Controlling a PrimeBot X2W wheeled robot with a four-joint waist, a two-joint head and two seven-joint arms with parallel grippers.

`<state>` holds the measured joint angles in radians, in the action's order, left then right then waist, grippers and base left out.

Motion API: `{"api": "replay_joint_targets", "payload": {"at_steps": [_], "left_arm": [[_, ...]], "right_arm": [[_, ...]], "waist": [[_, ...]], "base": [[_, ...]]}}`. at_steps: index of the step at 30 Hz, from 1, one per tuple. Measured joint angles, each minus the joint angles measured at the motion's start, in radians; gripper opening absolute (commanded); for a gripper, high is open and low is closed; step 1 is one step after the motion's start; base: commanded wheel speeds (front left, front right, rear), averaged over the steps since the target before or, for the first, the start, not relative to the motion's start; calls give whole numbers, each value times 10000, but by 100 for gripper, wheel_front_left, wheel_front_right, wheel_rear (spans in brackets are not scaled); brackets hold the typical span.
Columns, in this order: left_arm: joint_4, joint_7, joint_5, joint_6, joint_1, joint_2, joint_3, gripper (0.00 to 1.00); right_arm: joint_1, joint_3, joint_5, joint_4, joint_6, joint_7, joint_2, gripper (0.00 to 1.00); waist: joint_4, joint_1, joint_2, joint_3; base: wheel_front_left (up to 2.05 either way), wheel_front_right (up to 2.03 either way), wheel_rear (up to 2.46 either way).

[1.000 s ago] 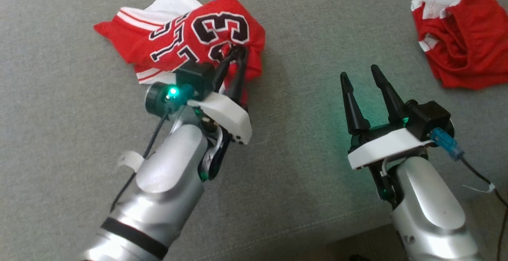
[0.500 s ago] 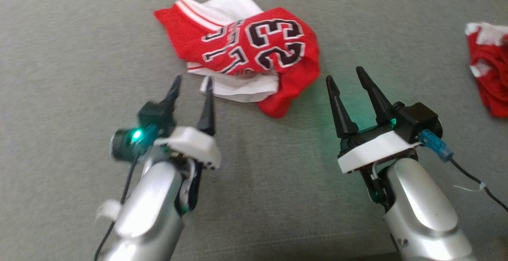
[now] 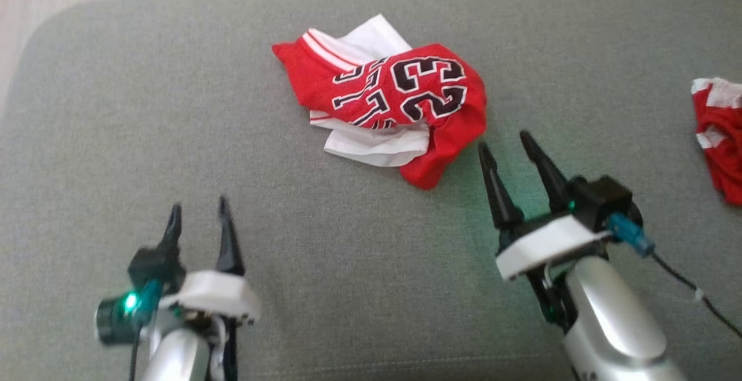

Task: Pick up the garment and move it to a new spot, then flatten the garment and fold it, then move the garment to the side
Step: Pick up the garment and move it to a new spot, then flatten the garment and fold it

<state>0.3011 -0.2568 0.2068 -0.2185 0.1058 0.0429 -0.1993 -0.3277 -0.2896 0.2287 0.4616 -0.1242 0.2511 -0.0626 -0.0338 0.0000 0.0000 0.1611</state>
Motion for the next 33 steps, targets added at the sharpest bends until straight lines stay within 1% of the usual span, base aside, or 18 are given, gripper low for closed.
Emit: {"api": "replay_joint_targets", "payload": {"at_steps": [5, 9, 12, 18, 21, 25, 29, 31, 32, 33], "left_arm": [[-213, 2, -295, 88, -825, -6, 525, 100], [-320, 0, -295, 165, -1366, -2, 813, 100], [-405, 2, -293, 159, -1631, 2, 849, 100], [-433, 0, -291, 159, -1640, 0, 811, 100], [-435, 2, -203, 163, -1589, 2, 667, 100], [-412, 2, 33, 163, -1392, 2, 188, 100], [-399, 2, 228, 155, -1093, 0, -265, 100], [-378, 0, 324, 115, -993, -2, -493, 100], [-378, 0, 324, 115, -993, -2, -493, 100], [-370, 2, 372, 81, -979, 2, -589, 100]], "right_arm": [[540, 389, 0, 188, 0, 0, 4, 100], [899, 665, -13, 311, 0, 0, 8, 100], [1119, 782, -42, 322, 0, 0, 10, 100], [1175, 823, -105, 280, 0, 0, 15, 100], [1132, 506, -207, 153, 0, 0, 15, 100], [873, -479, -328, 134, 0, 0, 13, 100], [-145, -1463, -514, 481, 0, -54, 13, 100], [-808, -1714, -629, 809, 0, -142, 8, 100], [-808, -1714, -629, 809, 0, -142, 8, 100], [-1123, -1824, -665, 980, 0, -171, -25, 100]], "waist": [[-117, 0, 0, -406], [-211, 0, 0, -689], [-242, 0, 0, -798], [-116, 0, 0, -755], [54, 0, 0, -657], [435, 0, 0, -456], [999, 0, 0, -185], [1335, 0, 0, -36], [1335, 0, 0, -36], [1514, 0, 0, 43]], "base": [[0, 0, 0], [0, 0, 0], [0, 0, 0], [0, 0, 0], [0, 0, 0], [0, 0, 0], [0, 0, 0], [0, 0, 0], [0, 0, 0], [0, 0, 0]]}}
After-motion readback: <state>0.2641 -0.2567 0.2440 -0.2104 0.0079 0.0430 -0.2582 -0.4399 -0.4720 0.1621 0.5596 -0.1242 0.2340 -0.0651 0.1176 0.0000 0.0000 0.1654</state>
